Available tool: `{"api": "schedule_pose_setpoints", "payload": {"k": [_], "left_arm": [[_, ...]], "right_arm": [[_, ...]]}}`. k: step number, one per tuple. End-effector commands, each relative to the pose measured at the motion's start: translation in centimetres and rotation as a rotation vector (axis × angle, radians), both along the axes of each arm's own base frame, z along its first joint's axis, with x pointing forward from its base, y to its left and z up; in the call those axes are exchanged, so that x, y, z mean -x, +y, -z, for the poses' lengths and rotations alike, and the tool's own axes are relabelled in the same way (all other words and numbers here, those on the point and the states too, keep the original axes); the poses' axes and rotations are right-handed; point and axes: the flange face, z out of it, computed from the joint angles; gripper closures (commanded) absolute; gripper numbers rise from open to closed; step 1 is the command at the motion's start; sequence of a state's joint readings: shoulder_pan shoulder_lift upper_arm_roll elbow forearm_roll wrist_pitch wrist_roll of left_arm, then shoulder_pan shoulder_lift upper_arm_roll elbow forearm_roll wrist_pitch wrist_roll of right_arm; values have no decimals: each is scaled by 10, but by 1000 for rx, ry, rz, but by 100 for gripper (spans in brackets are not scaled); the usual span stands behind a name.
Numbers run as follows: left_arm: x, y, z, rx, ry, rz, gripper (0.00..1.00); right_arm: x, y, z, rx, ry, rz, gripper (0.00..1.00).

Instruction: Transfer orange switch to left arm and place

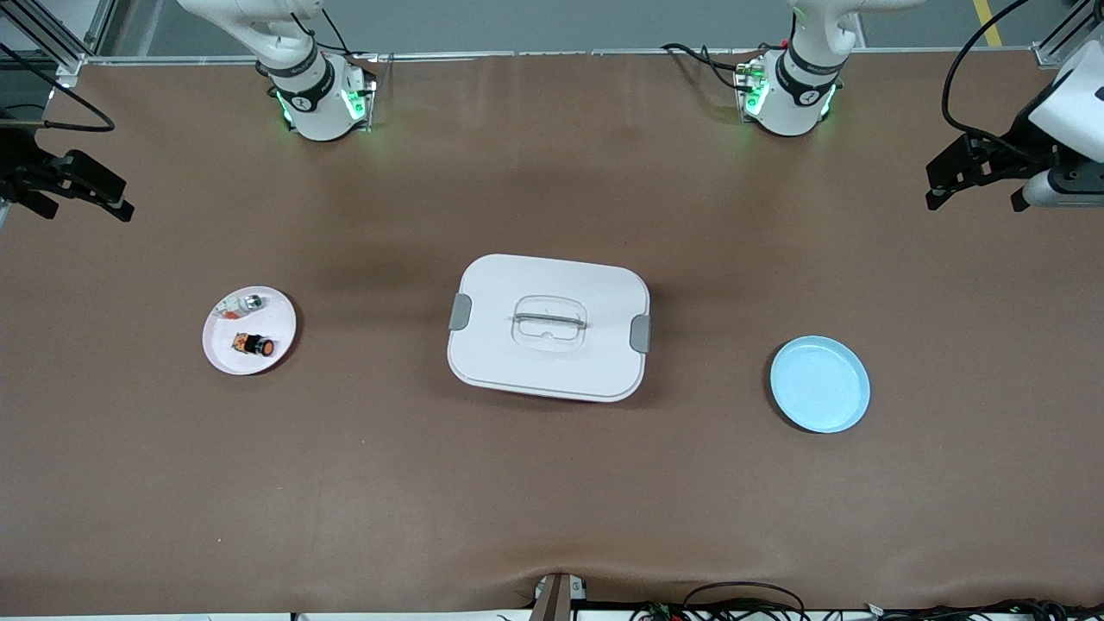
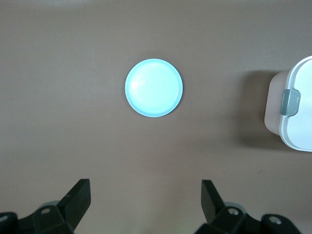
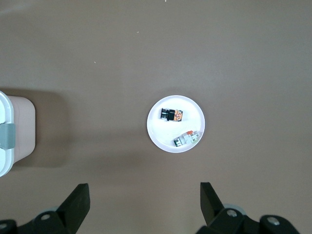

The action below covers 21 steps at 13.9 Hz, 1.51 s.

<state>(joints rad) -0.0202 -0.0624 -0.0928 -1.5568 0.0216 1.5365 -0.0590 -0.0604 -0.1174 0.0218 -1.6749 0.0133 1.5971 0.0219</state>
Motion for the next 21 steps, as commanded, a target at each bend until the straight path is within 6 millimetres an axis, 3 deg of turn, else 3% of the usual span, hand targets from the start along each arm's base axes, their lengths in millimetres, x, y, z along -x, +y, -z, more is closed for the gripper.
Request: {"api": "schedule_pose_setpoints", "payload": {"k": [1, 16, 18, 21], "left_arm": [[0, 1, -6, 9, -6, 13, 0], [3, 11, 1, 9, 41, 0, 0], [3, 11, 1, 8, 42, 0, 0], [2, 11, 5, 5, 46, -1, 0]], "right_arm": [[6, 2, -1, 8, -3, 12, 0], [3, -7, -9, -3, 18, -12, 0], [-19, -11, 30, 0, 96, -13, 0], [-22, -27, 39, -2, 117, -102, 0]]}}
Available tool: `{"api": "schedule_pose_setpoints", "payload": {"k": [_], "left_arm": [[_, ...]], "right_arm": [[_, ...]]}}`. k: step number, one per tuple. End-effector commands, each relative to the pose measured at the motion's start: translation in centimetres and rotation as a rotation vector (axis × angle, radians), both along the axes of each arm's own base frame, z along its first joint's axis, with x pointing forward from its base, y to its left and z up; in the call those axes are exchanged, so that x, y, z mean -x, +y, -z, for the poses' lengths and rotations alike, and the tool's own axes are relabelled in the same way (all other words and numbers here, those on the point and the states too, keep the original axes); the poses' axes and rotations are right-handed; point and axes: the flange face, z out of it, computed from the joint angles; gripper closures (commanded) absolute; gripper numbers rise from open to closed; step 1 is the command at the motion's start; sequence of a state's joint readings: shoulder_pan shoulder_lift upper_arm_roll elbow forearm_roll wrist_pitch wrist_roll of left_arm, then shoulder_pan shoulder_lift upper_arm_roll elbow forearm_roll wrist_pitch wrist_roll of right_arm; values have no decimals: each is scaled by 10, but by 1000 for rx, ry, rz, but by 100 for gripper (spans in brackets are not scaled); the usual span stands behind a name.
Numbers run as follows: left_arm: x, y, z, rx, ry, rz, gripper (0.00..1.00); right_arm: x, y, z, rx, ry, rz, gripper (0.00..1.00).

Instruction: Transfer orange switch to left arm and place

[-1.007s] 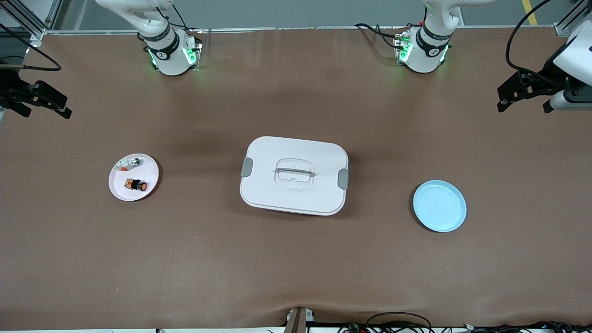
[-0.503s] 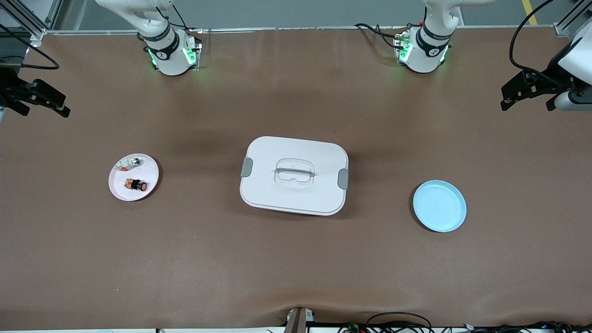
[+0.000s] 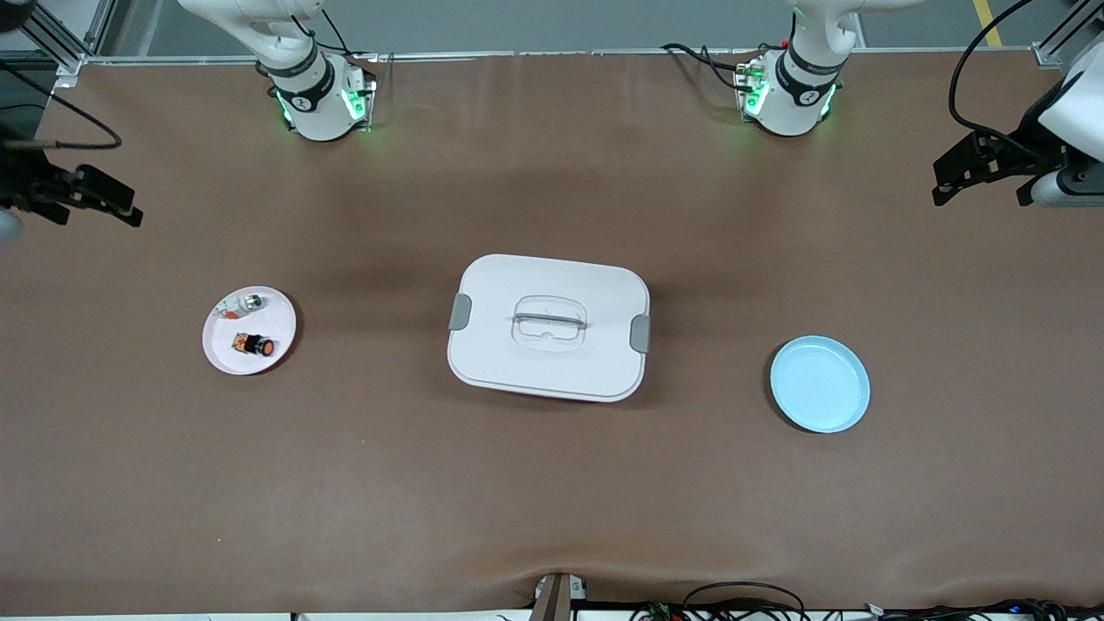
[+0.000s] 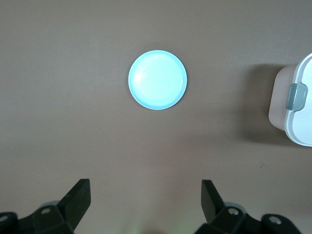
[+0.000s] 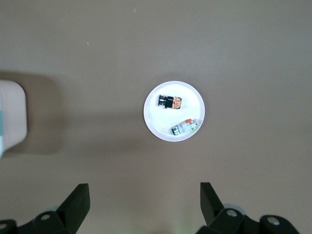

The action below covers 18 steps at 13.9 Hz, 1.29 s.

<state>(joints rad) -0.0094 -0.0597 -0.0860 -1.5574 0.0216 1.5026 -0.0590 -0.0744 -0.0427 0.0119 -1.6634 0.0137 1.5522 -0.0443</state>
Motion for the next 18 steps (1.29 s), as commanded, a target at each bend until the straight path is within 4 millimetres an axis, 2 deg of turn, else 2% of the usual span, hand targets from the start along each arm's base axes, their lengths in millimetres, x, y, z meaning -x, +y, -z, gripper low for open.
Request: {"api": "schedule_pose_setpoints", "payload": {"k": [1, 3, 4, 6, 7, 8, 11, 14, 18], "left_arm": [[0, 2, 0, 9, 9, 18, 0], [0, 2, 1, 5, 11, 18, 0], [1, 2, 1, 5, 12, 18, 0], [1, 2, 2, 5, 14, 18, 0], [0, 2, 3, 5, 14, 18, 0], [-1, 2, 4, 5, 17, 18, 0], [0, 7, 7, 0, 29, 9, 0], [0, 12, 6, 0, 27, 2, 0], [-4, 16, 10, -1, 26, -6, 0]], "right_arm": [[-8, -21, 4, -3, 11, -89, 0], [-8, -30, 5, -5, 6, -151, 0], [-14, -34, 18, -9, 30, -155, 0], [-26, -41, 28, -12, 45, -144, 0], [-37, -51, 59, -25, 106, -124, 0], [-43, -60, 71, -33, 119, -119, 0], [-43, -64, 73, -32, 116, -101, 0], [-41, -73, 91, -41, 115, -16, 0], [-46, -70, 95, -3, 123, -17, 0]]}}
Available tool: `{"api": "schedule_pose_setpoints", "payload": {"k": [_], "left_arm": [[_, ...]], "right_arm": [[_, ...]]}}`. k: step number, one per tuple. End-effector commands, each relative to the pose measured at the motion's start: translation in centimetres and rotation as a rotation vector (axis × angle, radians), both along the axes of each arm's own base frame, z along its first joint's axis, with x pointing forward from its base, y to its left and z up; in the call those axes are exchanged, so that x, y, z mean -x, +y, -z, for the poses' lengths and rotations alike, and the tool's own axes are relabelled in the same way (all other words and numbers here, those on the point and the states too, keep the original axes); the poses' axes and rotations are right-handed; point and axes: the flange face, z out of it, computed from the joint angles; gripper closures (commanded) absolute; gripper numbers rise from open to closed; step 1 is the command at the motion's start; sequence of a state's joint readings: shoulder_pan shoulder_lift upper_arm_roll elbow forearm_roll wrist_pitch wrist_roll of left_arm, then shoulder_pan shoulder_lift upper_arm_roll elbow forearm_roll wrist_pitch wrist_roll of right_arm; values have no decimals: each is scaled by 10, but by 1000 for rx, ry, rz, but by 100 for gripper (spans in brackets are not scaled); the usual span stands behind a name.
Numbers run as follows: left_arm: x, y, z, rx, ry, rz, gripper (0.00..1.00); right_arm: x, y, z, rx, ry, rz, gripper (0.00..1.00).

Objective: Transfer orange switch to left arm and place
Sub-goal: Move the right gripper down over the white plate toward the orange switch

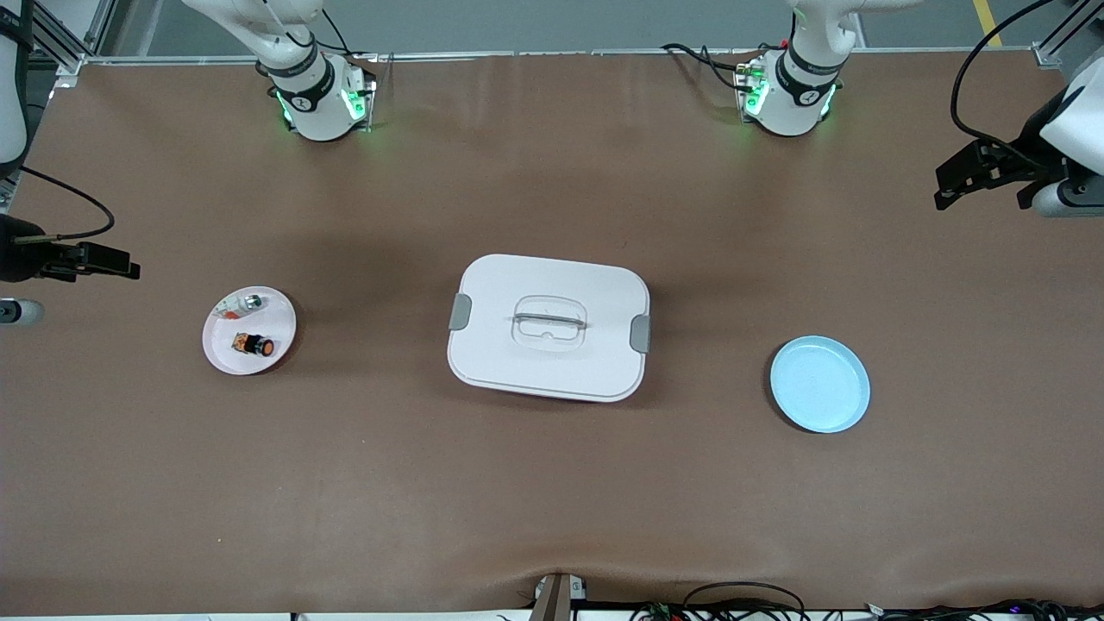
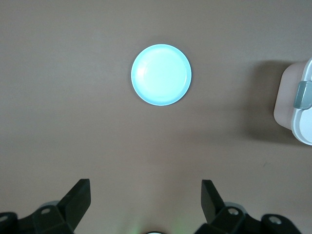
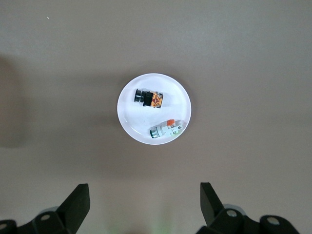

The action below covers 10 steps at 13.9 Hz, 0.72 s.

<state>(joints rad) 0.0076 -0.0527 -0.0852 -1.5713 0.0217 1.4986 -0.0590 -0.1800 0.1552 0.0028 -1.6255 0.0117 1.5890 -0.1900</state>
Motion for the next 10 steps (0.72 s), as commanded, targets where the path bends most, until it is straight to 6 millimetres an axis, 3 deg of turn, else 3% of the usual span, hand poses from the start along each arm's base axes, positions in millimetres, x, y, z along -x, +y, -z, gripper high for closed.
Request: {"api": "schedule_pose_setpoints", "payload": {"k": [1, 4, 10], "left_arm": [[-2, 6, 0, 1, 2, 12, 0], [-4, 7, 4, 1, 7, 11, 0], [-19, 7, 10, 6, -31, 9, 0]], "right_arm": [[-2, 10, 8, 31, 7, 3, 0], [3, 21, 38, 24, 20, 45, 0], [22, 22, 105, -29, -64, 112, 0]]}}
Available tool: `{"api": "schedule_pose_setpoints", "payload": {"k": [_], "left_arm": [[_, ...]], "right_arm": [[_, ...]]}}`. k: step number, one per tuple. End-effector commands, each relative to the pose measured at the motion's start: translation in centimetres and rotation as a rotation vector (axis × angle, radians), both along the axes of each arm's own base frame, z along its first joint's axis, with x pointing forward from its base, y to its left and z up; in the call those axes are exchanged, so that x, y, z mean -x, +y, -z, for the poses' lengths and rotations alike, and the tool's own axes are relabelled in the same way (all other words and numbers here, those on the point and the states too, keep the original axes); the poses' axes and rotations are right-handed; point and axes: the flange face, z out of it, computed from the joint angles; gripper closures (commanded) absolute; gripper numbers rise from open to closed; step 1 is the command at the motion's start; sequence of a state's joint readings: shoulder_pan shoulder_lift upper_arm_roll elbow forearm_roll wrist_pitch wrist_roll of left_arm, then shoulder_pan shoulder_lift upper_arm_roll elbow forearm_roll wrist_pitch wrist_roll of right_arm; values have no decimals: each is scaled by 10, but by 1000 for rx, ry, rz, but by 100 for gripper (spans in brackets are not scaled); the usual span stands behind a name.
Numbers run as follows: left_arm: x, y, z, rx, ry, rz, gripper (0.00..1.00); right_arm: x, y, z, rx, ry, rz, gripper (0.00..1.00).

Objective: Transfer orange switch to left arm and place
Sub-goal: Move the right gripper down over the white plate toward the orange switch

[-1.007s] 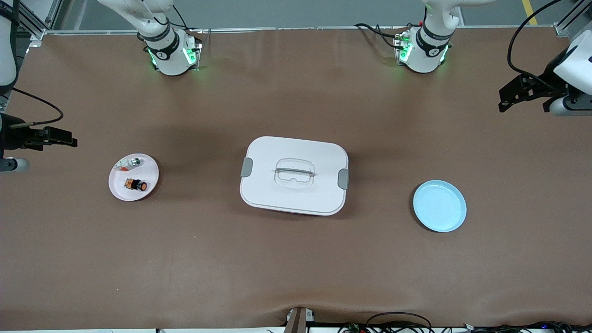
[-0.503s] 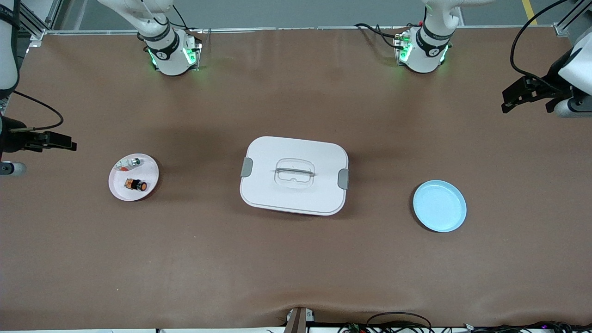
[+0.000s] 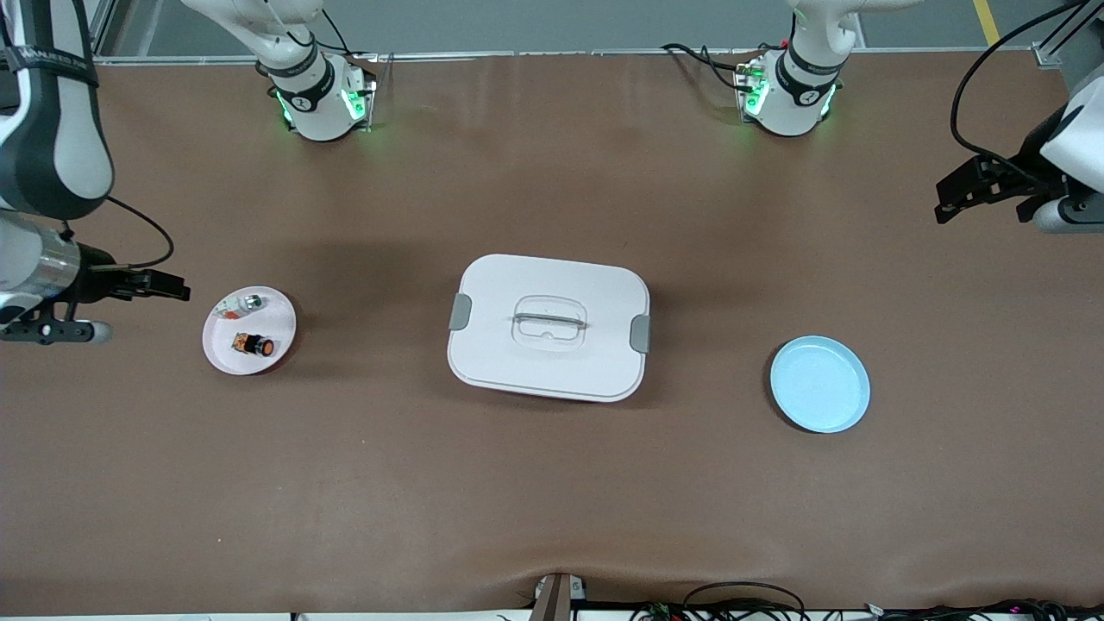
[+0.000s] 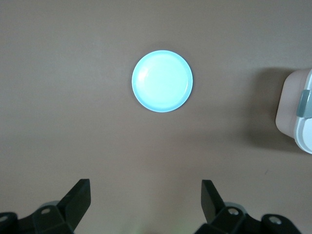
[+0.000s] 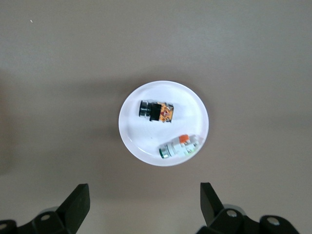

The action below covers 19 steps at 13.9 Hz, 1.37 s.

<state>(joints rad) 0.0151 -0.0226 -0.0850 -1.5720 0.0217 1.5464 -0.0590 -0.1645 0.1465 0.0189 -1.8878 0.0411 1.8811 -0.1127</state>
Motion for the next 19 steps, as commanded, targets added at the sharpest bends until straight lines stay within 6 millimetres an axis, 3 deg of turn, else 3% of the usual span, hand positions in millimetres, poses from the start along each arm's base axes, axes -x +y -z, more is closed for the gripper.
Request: {"api": "schedule_pose_setpoints", "payload": {"k": [1, 4, 11, 15, 19], "left_arm": [[-5, 4, -3, 2, -21, 17, 0], [-10, 4, 4, 3, -18, 16, 0], [-18, 4, 16, 3, -13, 16, 0], [-18, 4, 18, 3, -9, 16, 0], [-20, 3, 21, 3, -2, 18, 0]], "right_arm": [[17, 0, 24, -17, -38, 72, 0], [25, 0, 63, -18, -82, 106, 0], [6, -4, 151, -5, -100, 189, 0], [-2, -15, 180, -1, -103, 209, 0], [-3, -14, 202, 3, -107, 210, 0]]}}
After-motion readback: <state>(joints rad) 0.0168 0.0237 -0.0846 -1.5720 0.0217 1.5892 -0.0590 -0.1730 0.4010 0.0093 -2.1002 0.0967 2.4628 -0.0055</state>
